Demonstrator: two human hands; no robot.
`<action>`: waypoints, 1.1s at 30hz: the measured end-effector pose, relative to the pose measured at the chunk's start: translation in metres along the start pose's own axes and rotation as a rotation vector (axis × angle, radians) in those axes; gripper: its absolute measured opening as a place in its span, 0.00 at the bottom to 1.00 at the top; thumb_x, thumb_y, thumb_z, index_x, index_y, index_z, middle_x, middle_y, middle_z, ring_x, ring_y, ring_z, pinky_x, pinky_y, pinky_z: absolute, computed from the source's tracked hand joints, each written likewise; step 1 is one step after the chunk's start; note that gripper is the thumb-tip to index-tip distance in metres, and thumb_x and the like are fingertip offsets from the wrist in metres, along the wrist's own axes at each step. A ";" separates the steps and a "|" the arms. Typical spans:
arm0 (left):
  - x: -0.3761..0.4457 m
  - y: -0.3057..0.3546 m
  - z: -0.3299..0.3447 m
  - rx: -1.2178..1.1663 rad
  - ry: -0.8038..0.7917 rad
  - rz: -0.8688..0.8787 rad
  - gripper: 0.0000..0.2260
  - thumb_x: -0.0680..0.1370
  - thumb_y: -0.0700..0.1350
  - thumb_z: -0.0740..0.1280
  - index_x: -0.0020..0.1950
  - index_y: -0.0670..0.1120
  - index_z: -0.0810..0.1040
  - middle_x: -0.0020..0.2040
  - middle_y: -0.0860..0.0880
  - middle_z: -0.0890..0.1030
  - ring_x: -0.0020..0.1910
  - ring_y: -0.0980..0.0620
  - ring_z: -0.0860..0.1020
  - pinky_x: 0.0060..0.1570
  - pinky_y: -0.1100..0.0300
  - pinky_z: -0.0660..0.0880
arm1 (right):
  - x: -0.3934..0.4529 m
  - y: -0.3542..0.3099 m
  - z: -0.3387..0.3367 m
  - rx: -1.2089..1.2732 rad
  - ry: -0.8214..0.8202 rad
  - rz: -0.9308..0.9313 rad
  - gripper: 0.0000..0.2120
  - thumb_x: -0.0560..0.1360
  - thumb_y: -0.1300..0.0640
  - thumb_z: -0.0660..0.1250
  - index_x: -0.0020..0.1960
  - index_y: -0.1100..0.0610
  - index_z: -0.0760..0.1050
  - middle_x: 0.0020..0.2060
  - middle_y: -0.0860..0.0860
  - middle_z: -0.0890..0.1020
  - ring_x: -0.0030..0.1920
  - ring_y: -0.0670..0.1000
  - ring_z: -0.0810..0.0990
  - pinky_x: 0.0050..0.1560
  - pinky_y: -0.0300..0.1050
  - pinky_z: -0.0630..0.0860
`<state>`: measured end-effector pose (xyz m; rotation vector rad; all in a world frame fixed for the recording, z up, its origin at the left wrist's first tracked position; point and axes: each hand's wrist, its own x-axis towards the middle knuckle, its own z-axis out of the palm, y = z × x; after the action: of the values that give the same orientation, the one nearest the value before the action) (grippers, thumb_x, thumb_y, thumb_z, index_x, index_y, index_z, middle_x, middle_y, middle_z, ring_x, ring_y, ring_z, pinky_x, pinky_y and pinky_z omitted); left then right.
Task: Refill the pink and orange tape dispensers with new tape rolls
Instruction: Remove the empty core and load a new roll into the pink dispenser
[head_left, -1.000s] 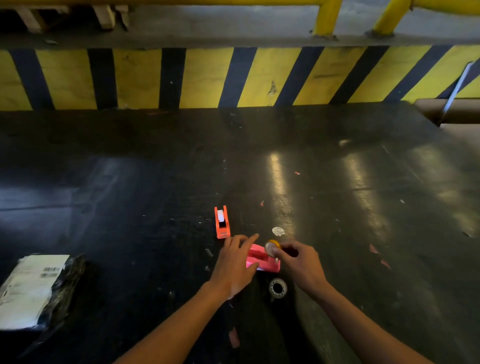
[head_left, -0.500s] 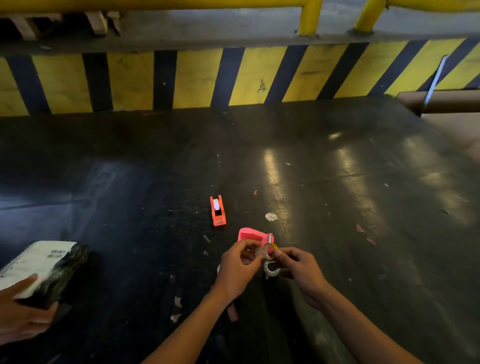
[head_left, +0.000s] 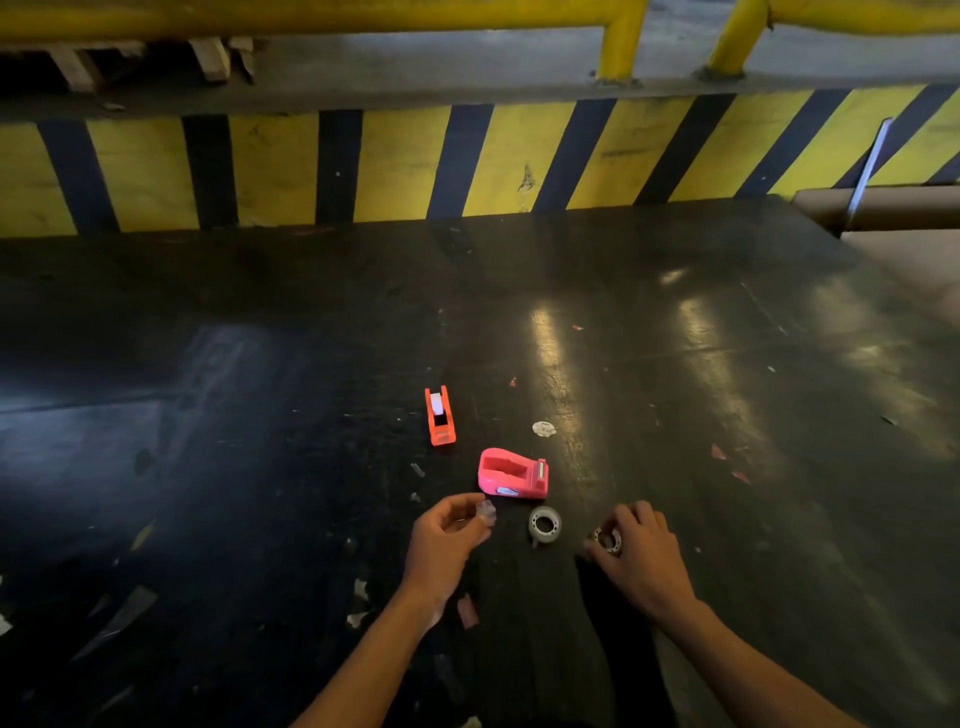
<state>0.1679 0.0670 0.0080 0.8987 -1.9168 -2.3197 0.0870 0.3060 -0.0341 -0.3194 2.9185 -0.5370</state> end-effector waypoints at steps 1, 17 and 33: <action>0.000 0.000 -0.001 0.011 0.005 0.003 0.10 0.76 0.38 0.74 0.55 0.49 0.83 0.53 0.48 0.86 0.55 0.52 0.84 0.53 0.61 0.80 | 0.002 -0.006 -0.003 0.048 0.036 -0.002 0.15 0.72 0.42 0.71 0.49 0.52 0.74 0.49 0.51 0.74 0.53 0.54 0.74 0.53 0.50 0.74; 0.002 0.018 0.000 0.182 0.045 0.110 0.09 0.78 0.41 0.72 0.56 0.53 0.81 0.54 0.54 0.85 0.53 0.59 0.82 0.46 0.67 0.77 | 0.029 -0.078 0.018 0.460 -0.311 0.032 0.16 0.77 0.52 0.68 0.63 0.52 0.75 0.56 0.53 0.79 0.55 0.52 0.80 0.52 0.42 0.74; -0.001 0.030 0.010 0.591 0.049 0.381 0.13 0.77 0.41 0.73 0.62 0.48 0.82 0.53 0.54 0.83 0.48 0.62 0.81 0.44 0.77 0.76 | 0.014 -0.103 -0.026 1.367 -0.490 0.103 0.14 0.80 0.59 0.64 0.64 0.53 0.79 0.56 0.60 0.83 0.52 0.56 0.81 0.54 0.50 0.78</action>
<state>0.1541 0.0683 0.0358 0.5186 -2.5272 -1.5337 0.0875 0.2177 0.0256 -0.0647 1.5610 -1.8508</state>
